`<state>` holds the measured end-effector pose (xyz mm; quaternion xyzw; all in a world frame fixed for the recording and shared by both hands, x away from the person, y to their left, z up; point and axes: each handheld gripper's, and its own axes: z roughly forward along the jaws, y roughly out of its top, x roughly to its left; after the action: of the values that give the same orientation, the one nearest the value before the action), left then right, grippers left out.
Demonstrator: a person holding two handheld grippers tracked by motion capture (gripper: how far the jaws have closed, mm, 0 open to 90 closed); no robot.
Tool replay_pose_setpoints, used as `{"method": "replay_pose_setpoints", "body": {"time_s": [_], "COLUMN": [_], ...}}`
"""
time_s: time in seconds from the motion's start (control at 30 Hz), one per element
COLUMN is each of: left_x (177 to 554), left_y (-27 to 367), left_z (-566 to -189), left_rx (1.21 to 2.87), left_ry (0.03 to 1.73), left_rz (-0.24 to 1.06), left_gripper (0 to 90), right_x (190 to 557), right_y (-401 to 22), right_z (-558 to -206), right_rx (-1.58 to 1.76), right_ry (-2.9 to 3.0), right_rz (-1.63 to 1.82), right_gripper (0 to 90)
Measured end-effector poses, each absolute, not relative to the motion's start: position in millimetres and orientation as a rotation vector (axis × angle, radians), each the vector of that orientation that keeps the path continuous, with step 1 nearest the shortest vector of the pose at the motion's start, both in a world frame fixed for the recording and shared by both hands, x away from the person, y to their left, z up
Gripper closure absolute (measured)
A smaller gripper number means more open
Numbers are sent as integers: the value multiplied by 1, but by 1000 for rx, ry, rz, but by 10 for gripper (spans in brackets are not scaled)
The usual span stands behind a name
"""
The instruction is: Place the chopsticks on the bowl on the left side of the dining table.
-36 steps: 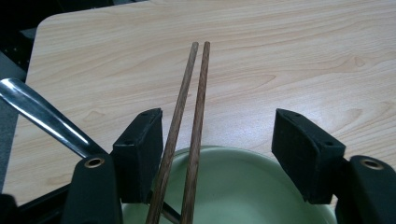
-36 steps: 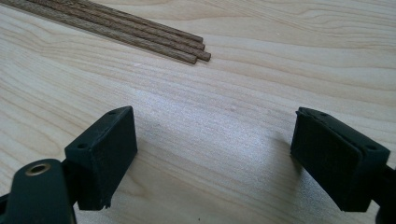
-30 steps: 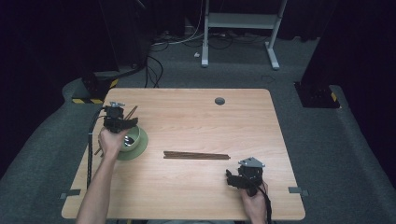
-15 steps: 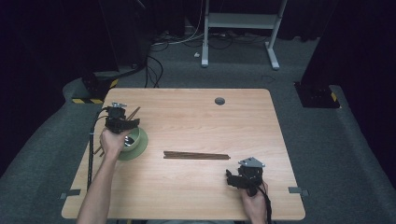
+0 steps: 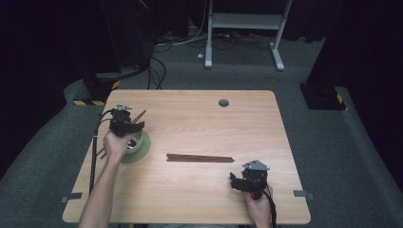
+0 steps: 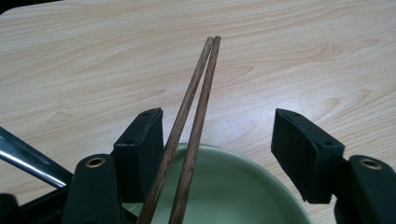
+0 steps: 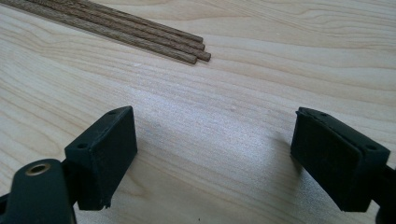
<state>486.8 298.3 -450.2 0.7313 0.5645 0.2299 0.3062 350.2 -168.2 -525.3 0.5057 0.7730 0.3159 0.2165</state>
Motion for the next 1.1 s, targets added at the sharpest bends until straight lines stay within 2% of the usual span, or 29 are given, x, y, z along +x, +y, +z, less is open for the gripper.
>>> {"method": "replay_pose_setpoints", "body": {"time_s": [1.1], "left_x": [478], "left_y": [288], "left_z": [-454], "left_rx": [1996], "left_ry": [1417], "left_rz": [567], "left_gripper": [359], "right_x": [350], "right_y": [-168], "right_z": [-525], "right_rx": [1402], "right_ry": [2142], "right_rz": [875], "right_gripper": [140]}}
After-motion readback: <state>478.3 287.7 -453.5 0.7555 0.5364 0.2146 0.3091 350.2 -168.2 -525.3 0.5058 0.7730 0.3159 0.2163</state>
